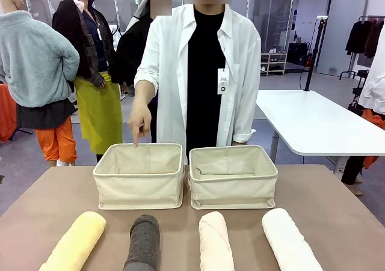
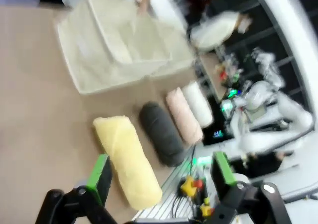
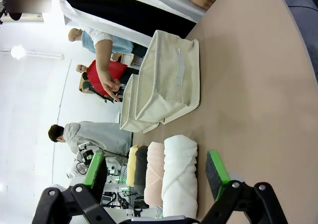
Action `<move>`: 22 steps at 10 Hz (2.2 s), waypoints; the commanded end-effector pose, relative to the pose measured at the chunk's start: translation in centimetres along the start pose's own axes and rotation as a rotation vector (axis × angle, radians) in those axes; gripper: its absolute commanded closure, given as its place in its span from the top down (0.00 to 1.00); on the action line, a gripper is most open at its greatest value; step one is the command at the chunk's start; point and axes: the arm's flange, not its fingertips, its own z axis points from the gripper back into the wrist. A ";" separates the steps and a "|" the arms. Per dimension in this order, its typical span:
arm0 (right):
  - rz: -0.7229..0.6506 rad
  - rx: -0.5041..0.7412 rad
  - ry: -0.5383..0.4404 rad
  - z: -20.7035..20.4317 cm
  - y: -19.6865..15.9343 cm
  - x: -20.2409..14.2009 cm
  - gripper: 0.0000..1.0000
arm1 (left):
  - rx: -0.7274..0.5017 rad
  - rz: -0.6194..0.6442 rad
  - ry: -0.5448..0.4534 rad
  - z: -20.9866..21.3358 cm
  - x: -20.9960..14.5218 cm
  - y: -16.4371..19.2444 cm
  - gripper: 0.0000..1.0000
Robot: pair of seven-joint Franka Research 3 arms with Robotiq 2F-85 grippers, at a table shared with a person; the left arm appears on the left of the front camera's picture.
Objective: Divide the towels into two baskets.
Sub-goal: Pick up one hotel-folded towel and place it in the Fabric basket indicated by the person.
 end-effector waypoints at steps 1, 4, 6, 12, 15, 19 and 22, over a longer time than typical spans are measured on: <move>0.005 0.008 -0.003 0.2 0.2 0.0 1.00 | 0.084 -0.062 0.175 -3.4 -0.1 -4.0 1.00; 0.005 0.008 -0.003 0.2 0.2 0.0 1.00 | 0.258 -0.053 0.413 -8.5 0.6 -8.5 1.00; 0.005 0.008 -0.003 0.2 0.2 0.0 1.00 | 0.382 -0.066 0.518 -12.4 0.2 -9.5 1.00; 0.005 0.008 -0.003 0.2 0.2 0.0 1.00 | 0.641 -0.019 0.521 -20.3 -1.9 -7.5 1.00; 0.005 0.008 -0.003 0.2 0.2 0.0 1.00 | 0.778 -0.001 0.533 -22.3 -4.5 -5.5 1.00; 0.005 0.008 -0.003 0.2 0.2 0.0 1.00 | 0.821 0.015 0.581 -23.6 -7.4 -4.0 1.00; 0.005 0.008 -0.003 0.2 0.2 0.0 1.00 | 0.828 0.047 0.585 -24.6 -9.7 -3.4 1.00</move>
